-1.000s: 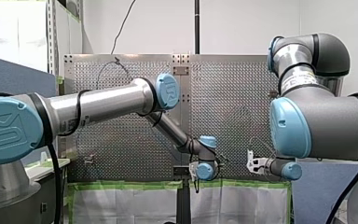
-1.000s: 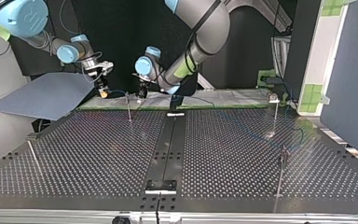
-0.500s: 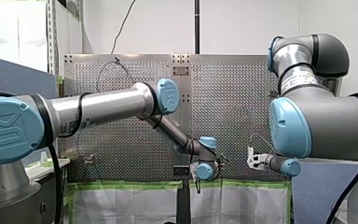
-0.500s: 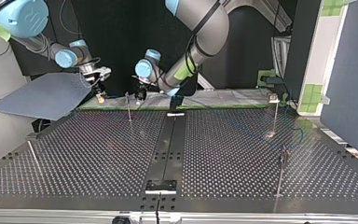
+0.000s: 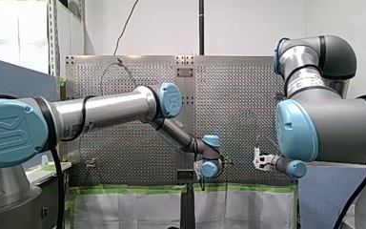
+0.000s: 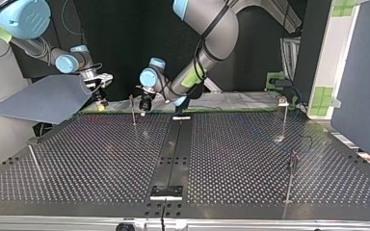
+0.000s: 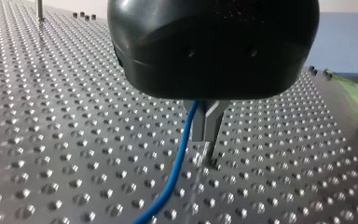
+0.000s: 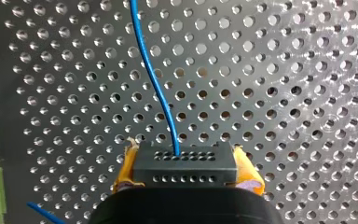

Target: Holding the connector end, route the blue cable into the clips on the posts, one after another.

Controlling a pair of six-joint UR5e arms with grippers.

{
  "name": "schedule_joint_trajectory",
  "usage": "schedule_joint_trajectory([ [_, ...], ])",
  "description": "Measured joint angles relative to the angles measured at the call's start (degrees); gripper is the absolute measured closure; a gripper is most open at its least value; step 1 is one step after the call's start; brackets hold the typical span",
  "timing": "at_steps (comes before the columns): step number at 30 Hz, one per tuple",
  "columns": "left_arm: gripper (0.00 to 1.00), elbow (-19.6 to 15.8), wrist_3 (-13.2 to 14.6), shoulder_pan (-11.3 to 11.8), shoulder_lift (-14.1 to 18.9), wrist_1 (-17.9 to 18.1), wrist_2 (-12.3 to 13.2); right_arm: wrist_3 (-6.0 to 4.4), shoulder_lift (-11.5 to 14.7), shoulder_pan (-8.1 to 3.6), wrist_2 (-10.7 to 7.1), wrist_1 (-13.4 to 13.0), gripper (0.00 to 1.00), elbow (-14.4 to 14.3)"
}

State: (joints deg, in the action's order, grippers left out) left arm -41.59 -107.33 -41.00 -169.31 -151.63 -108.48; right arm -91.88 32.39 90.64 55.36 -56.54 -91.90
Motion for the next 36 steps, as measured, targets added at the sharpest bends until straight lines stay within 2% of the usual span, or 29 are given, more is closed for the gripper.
schedule_joint_trajectory([
  [4, 1.00, 0.28, 0.02, 0.72, 0.00, 0.00, -0.14, -0.20, -0.46, 0.09, 0.10, 0.26, 1.00, 1.25],
  [6, 1.00, 0.66, 0.02, 0.97, 0.00, 0.00, -0.26, 0.03, -1.14, 0.18, 0.17, 0.86, 1.00, 2.07],
  [10, 1.00, 1.62, 0.02, 1.35, -0.02, -0.09, -0.42, 1.75, -2.44, 0.46, 0.92, 3.21, 1.00, 4.56],
  [12, 1.00, 1.85, 0.02, 1.44, -0.03, -0.13, -0.45, 2.08, -2.64, 0.55, 1.08, 4.34, 1.00, 5.55],
  [16, 1.00, 2.04, 0.02, 1.50, -0.06, -0.16, -0.52, 1.89, -2.82, 0.61, 1.12, 5.91, 1.00, 7.30],
  [26, 1.00, 2.06, 0.02, 1.92, -0.07, -0.10, -0.32, 1.10, -3.57, 0.68, 0.84, 6.47, 1.00, 9.86],
  [27, 0.91, 2.07, 0.02, 1.93, -0.07, -0.10, -0.30, 1.09, -3.60, 0.69, 0.83, 6.46, 1.00, 9.92],
  [28, 0.91, 2.09, 0.04, 1.96, -0.07, -0.13, -0.20, 1.07, -3.63, 0.68, 0.82, 6.46, 1.00, 9.96],
  [29, 0.80, 2.09, 0.07, 1.99, -0.06, -0.27, -0.02, 1.05, -3.65, 0.69, 0.82, 6.45, 1.00, 9.99],
  [30, 0.75, 2.08, 0.10, 2.04, -0.04, -0.52, 0.27, 1.03, -3.68, 0.68, 0.81, 6.45, 1.00, 9.99],
  [32, 0.75, 2.07, 0.17, 2.10, -0.02, -1.47, 1.21, 1.00, -3.71, 0.64, 0.78, 6.44, 1.00, 10.01],
  [33, 0.68, 2.07, 0.25, 2.13, -0.02, -1.94, 1.61, 1.00, -3.72, 0.60, 0.77, 6.44, 1.00, 10.02],
  [34, 0.68, 2.07, 0.45, 2.18, -0.01, -2.57, 2.03, 0.99, -3.73, 0.55, 0.75, 6.46, 1.00, 10.02],
  [35, 0.56, 2.07, 0.70, 2.21, -0.02, -2.99, 2.34, 0.99, -3.74, 0.52, 0.75, 6.47, 1.00, 10.02],
  [36, 0.19, 2.07, 1.03, 2.23, -0.01, -3.32, 2.70, 0.99, -3.74, 0.49, 0.74, 6.49, 1.00, 10.01],
])
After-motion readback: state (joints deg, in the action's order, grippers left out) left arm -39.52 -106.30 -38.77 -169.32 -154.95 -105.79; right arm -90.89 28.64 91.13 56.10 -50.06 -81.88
